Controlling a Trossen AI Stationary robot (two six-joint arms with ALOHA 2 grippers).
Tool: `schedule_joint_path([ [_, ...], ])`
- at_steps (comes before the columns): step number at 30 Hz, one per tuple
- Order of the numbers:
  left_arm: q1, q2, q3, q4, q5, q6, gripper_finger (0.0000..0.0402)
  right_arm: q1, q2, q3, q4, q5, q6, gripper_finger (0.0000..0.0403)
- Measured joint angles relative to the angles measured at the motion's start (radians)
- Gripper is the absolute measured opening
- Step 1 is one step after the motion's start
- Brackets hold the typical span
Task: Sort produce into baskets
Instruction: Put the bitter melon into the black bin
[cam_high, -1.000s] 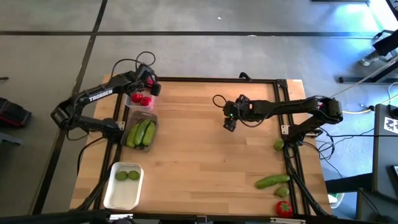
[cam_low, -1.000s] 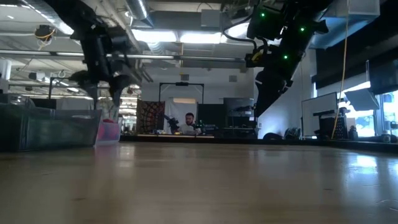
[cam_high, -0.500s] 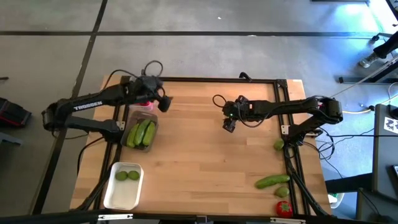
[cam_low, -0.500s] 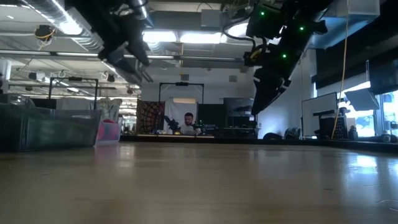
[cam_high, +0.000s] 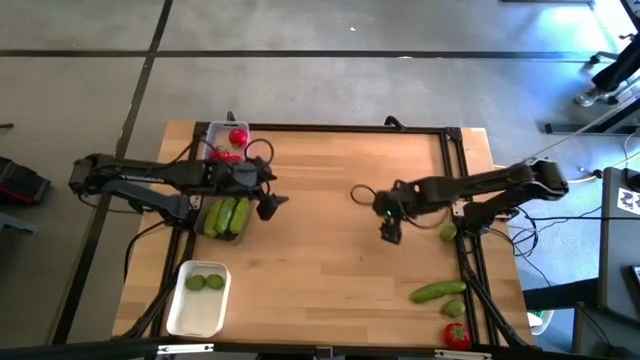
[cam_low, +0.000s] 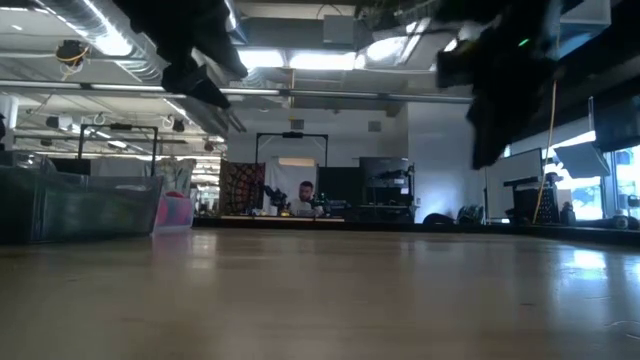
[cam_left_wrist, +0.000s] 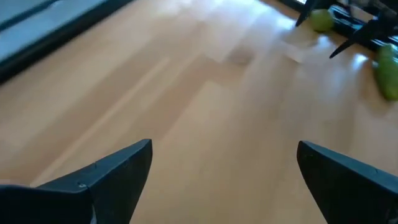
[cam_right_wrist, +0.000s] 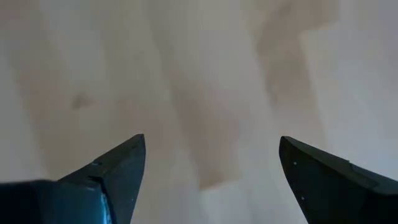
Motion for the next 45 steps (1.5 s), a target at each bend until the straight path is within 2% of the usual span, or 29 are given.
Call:
schedule_joint_path([
  [9,-0.111,0.001,-0.032,0.074,-0.001,-0.025,0.0392,0.267,-0.057,0.0,-0.097,-0.032,0.227,0.0335],
  [16,-0.155,0.001,-0.032,0.112,-0.001,-0.025,0.0392,0.525,-0.048,0.0,-0.098,-0.153,0.537,0.0335],
  [20,-0.166,0.001,-0.032,0.116,-0.002,-0.029,0.0392,0.675,-0.022,0.0,-0.098,-0.154,0.704,0.0335],
  [25,-0.175,0.001,-0.032,0.116,-0.002,-0.025,0.0392,0.812,0.047,0.0,-0.105,-0.117,0.795,0.0335],
  [29,-0.175,0.001,-0.032,0.116,-0.002,-0.023,0.0392,0.846,0.107,0.0,-0.154,-0.1,0.799,0.0335],
  [40,-0.174,0.001,-0.032,0.116,-0.002,-0.022,0.0392,0.844,0.238,0.0,-0.176,-0.1,0.747,0.0334],
  [43,-0.174,0.001,-0.032,0.117,-0.008,-0.022,0.0392,0.843,0.265,0.0,-0.172,-0.111,0.76,0.0316],
  [45,-0.174,0.001,-0.032,0.119,-0.013,-0.024,0.0392,0.843,0.279,0.0,-0.172,-0.112,0.77,0.0285],
])
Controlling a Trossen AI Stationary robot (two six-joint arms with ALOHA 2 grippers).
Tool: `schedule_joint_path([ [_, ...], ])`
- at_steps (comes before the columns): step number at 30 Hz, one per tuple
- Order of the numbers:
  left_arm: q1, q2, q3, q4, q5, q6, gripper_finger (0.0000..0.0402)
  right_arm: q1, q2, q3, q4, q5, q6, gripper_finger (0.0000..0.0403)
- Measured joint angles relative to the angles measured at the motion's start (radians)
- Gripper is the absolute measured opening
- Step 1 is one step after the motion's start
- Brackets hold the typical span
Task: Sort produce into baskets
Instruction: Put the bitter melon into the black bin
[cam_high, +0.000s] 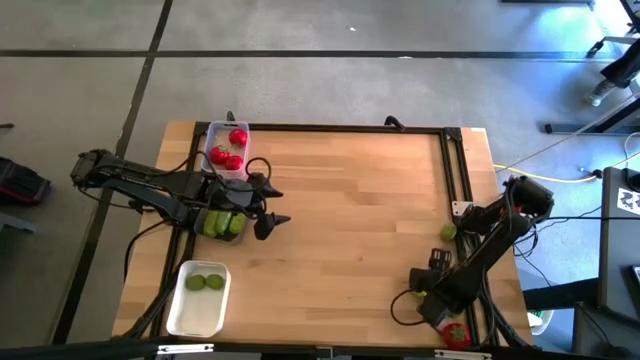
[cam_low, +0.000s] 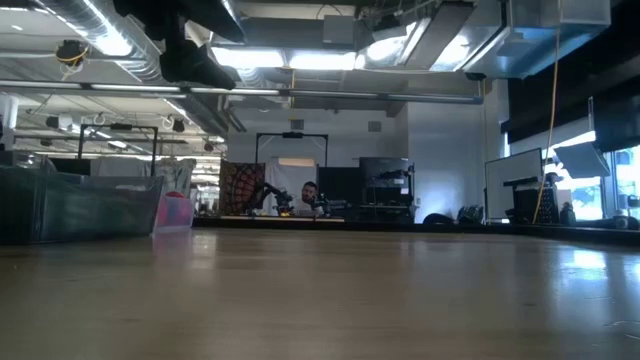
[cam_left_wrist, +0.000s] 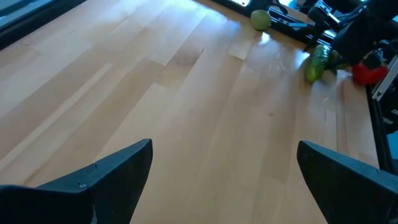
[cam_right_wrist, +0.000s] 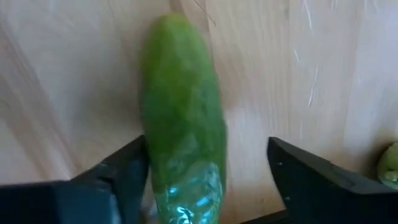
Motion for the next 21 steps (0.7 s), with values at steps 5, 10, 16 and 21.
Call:
schedule_joint_path([
  [5,0.0,0.0,0.0,0.0,-0.019,0.0,0.0392,0.0,0.009,0.0,0.0,0.014,-0.015,0.0171],
  [10,0.0,0.0,0.0,-0.012,-0.022,0.001,0.0392,0.0,0.007,0.001,-0.007,0.047,-0.061,0.0061],
  [16,0.001,0.006,0.0,-0.023,-0.088,0.076,0.0392,-0.018,-0.01,0.0,-0.001,0.122,-0.096,0.0031],
  [21,-0.01,0.006,0.0,-0.007,-0.089,0.088,0.0392,-0.052,-0.058,0.0,0.0,0.182,-0.098,0.0056],
])
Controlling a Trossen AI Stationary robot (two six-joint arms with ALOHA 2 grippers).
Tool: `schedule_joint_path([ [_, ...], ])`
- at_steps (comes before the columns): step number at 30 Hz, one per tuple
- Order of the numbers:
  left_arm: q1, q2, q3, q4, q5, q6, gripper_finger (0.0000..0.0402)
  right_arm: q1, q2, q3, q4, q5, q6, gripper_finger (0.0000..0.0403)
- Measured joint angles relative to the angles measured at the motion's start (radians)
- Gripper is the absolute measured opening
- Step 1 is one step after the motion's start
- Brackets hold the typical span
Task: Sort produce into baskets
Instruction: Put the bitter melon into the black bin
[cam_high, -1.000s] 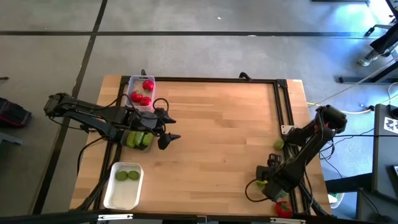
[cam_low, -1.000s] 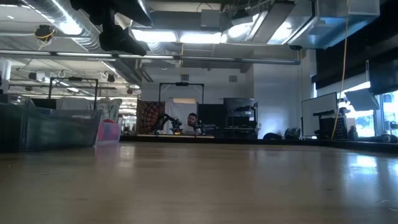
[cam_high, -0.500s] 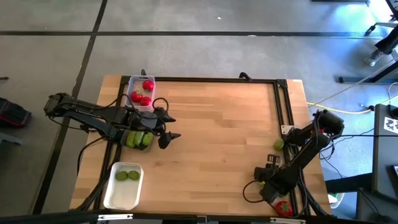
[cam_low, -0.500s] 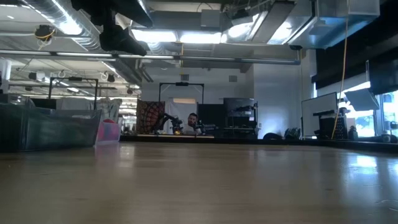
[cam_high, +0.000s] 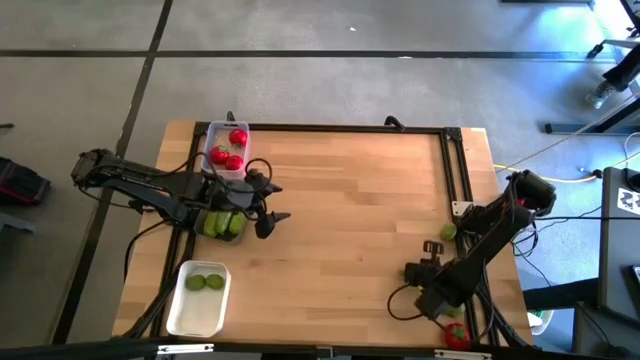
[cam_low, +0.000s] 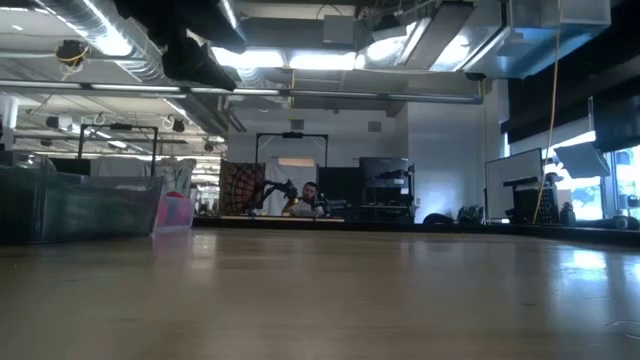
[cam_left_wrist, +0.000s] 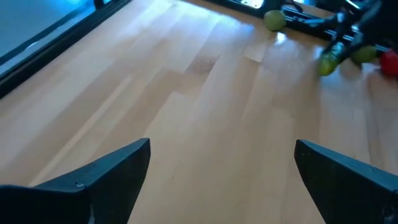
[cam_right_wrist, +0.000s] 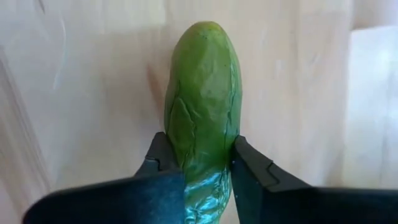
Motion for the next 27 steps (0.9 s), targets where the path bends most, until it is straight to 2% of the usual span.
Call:
schedule_joint_path([
  [10,-0.036,0.008,0.0,0.027,0.0,0.017,0.0392,-0.105,-0.102,0.0,0.007,0.229,-0.089,0.0058],
  [16,-0.044,0.067,0.0,0.128,0.0,0.07,0.0392,-0.188,-0.162,0.0,0.113,0.355,-0.221,0.0059],
  [22,-0.044,0.156,0.0,0.286,0.001,0.152,0.0391,-0.262,-0.167,0.0,0.277,0.416,-0.368,0.006],
  [27,-0.044,0.227,0.0,0.427,0.003,0.203,0.0365,-0.318,-0.167,0.0,0.416,0.424,-0.507,0.006],
])
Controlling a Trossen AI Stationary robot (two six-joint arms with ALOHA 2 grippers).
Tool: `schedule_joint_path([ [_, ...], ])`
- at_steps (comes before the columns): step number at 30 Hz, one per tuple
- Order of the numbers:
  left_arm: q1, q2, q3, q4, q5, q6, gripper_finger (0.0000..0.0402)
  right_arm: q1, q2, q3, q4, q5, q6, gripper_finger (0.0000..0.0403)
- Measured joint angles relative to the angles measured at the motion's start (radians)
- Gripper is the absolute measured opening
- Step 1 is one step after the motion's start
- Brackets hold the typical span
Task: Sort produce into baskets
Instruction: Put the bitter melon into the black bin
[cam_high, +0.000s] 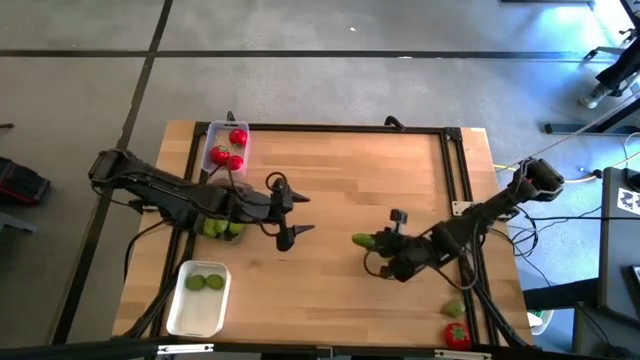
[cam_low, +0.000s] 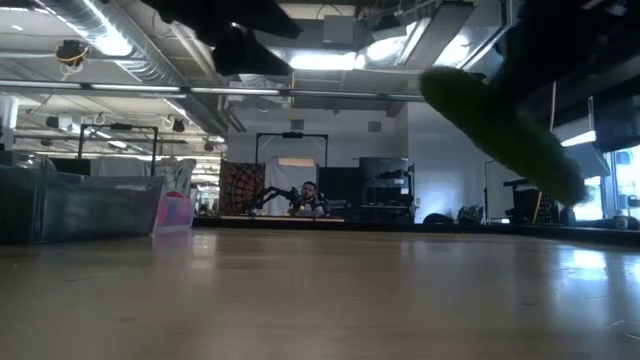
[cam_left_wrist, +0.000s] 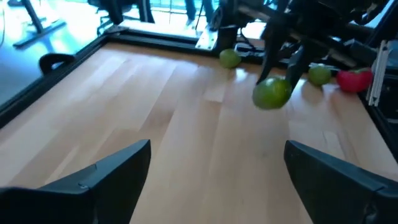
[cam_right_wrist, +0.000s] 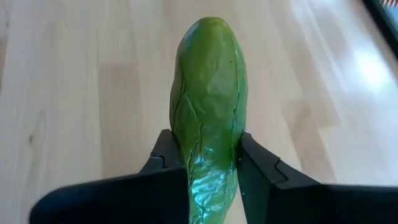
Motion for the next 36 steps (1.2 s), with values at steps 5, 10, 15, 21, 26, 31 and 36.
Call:
schedule_joint_path([
  [5,0.0,0.077,0.0,0.143,0.031,0.033,0.0337,-0.043,0.0,0.0,0.099,0.012,-0.108,0.006],
  [10,0.0,0.151,0.0,0.272,0.064,0.048,0.0326,-0.08,0.0,0.0,0.153,0.016,-0.164,0.006],
  [15,0.0,0.206,0.021,0.317,0.078,0.062,0.0326,-0.11,0.0,0.0,0.221,0.016,-0.217,0.006],
  [21,0.003,0.273,0.081,0.334,0.078,0.063,0.0326,-0.123,0.0,0.0,0.301,0.016,-0.277,0.006],
  [26,0.005,0.318,0.12,0.344,0.078,0.04,0.0326,-0.123,0.001,0.0,0.326,0.016,-0.303,0.006],
  [31,0.005,0.343,0.126,0.418,0.111,0.021,0.03,-0.123,0.001,0.0,0.329,0.017,-0.309,0.006],
  [36,0.004,0.357,0.125,0.428,0.122,0.005,0.0227,-0.123,0.001,0.0,0.369,0.016,-0.332,0.006],
])
